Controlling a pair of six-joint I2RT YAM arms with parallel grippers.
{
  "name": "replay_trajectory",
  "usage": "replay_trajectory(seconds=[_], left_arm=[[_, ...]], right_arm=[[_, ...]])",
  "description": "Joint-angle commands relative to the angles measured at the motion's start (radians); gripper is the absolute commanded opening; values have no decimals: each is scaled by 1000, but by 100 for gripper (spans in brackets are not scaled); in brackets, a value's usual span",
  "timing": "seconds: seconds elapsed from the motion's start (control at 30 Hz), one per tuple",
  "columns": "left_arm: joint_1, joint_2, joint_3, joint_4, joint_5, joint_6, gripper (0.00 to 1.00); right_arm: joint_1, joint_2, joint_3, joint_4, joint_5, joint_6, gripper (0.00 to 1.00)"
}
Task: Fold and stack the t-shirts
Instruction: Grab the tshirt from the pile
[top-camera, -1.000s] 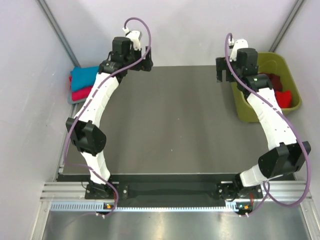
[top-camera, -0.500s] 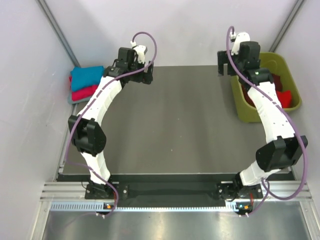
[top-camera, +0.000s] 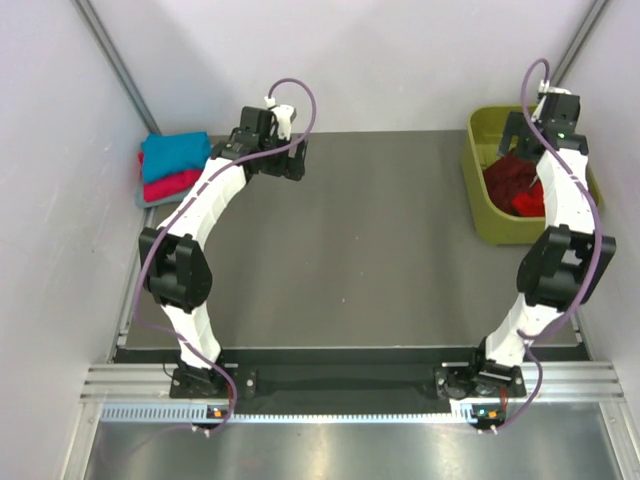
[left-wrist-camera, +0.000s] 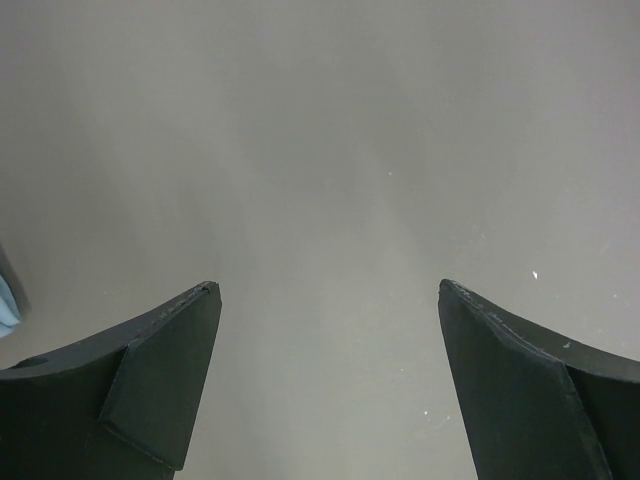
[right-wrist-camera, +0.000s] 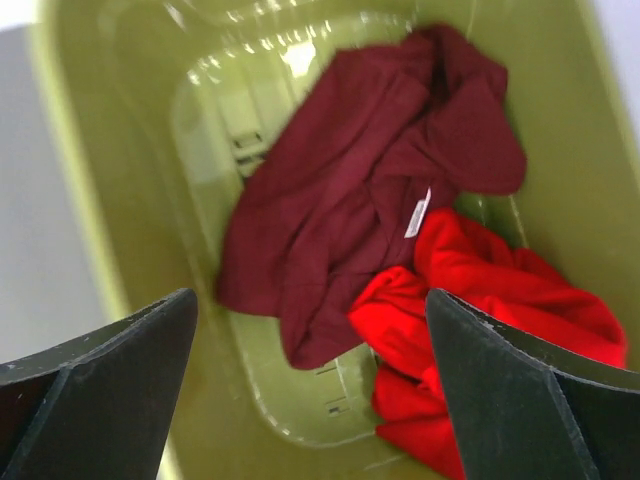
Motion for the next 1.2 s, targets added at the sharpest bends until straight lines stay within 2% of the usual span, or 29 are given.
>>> replay_trajectory(seconds=[0.0, 0.2, 0.53, 0.63, 0.67, 0.77, 0.87, 1.17], left_arm=[[-1, -32, 19, 45, -11, 3, 95], [8, -11, 49, 12, 29, 32, 95], [13, 9, 22, -3, 38, 33, 95], [13, 23, 36, -14, 38, 37, 95], [13, 28, 42, -18, 35, 35, 95], [13, 40, 63, -35, 35, 40, 95], [13, 40, 63, -34, 33, 41, 95], [13, 32, 37, -43, 30, 46, 95]], right_arm=[[-15, 52, 55, -17, -50, 7, 97], [-55, 153, 72, 7, -72, -27, 96], [-135, 360, 248, 67, 2, -94, 92], [-134, 404, 282, 82, 9, -122, 85], [-134, 411, 288, 87, 8, -125, 75], [-131, 426, 297, 89, 2, -134, 61], [-128, 428, 296, 89, -17, -139, 61], [-126, 483, 323, 90, -46, -163, 43]])
